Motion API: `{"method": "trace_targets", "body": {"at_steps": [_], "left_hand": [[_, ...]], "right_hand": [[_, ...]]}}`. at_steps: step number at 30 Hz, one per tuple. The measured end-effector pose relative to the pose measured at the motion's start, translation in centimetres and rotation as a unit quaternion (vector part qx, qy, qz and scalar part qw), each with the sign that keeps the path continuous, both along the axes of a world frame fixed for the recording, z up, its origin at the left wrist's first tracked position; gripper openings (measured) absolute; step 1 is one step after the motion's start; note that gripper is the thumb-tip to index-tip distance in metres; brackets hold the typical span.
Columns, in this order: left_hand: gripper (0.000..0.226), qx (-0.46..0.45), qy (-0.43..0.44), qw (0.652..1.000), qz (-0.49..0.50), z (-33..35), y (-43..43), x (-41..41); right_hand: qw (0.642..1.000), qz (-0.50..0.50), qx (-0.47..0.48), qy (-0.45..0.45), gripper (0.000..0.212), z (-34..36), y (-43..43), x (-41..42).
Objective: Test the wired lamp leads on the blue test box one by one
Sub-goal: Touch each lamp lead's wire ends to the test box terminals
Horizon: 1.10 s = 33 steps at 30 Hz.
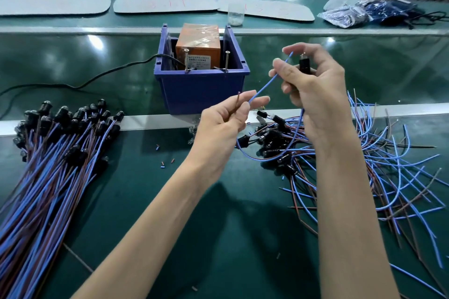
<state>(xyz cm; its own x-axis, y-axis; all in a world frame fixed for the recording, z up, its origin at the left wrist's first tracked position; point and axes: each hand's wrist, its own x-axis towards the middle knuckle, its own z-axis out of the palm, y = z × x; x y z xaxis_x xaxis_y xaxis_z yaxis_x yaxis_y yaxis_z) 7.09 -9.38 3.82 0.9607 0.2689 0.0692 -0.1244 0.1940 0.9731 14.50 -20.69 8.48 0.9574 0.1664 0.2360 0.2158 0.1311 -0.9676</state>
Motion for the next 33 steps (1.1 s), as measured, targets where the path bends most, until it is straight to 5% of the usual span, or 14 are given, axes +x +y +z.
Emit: {"method": "trace_targets", "body": {"at_steps": [6, 13, 25, 33], "left_hand": [[0.027, 0.008, -0.018, 1.000, -0.006, 0.1, 0.4, -0.3], [0.016, -0.012, -0.024, 1.000, -0.013, 0.4, 0.8, -0.3], [0.019, 0.002, 0.057, 0.998, 0.034, 0.2, 1.0, 0.1], [0.029, 0.179, 0.002, 0.984, 0.013, -0.4, 0.8, -0.2]], "right_hand": [[0.999, 0.019, 0.031, 0.010, 0.011, 0.4, 0.2, -0.3], [0.998, 0.032, -0.044, 0.010, 0.015, 0.2, -0.1, -0.4], [0.985, 0.135, -0.107, 0.003, 0.013, -0.4, 0.6, -0.5], [0.979, 0.145, -0.143, -0.008, 0.005, -0.8, 0.2, -0.2]]}}
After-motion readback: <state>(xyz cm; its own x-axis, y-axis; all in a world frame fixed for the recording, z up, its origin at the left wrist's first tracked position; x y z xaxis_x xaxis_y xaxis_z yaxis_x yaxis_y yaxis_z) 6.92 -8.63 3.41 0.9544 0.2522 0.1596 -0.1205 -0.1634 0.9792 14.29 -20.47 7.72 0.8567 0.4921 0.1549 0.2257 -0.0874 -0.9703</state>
